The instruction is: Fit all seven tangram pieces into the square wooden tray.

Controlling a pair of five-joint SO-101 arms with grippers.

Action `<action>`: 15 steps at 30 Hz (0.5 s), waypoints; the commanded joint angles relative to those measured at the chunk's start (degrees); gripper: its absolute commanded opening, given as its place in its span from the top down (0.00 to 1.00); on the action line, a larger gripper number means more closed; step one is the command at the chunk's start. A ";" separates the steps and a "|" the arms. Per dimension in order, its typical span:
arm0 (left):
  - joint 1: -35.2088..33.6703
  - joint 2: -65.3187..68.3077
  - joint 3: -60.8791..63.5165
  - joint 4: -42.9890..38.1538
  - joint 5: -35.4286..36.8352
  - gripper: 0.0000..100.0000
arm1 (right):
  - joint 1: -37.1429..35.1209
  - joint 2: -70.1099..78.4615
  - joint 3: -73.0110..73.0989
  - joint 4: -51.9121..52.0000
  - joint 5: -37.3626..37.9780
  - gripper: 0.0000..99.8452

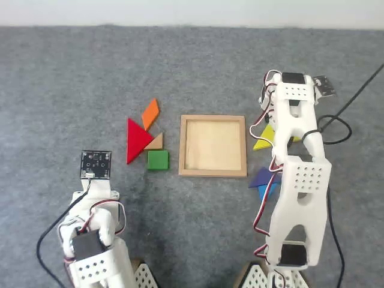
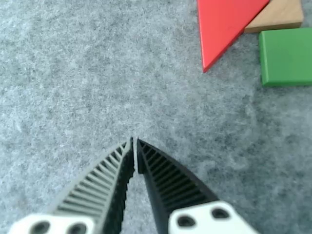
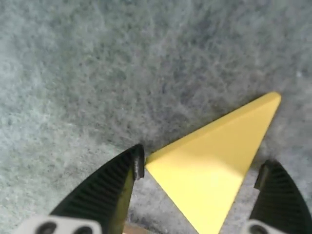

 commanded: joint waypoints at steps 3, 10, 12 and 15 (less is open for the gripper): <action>-0.44 -1.05 -0.57 0.44 -0.44 0.99 | -0.31 -0.66 -2.20 1.27 0.88 0.66; -0.44 -1.05 -0.57 0.44 -0.44 0.99 | -0.40 -0.40 -2.20 0.92 0.88 0.70; -0.44 -1.05 -0.57 0.44 -0.44 0.99 | -0.40 -0.75 -2.20 1.19 0.88 0.70; -0.44 -1.05 -0.57 0.44 -0.44 0.99 | -0.40 -0.92 -2.20 1.45 0.97 0.70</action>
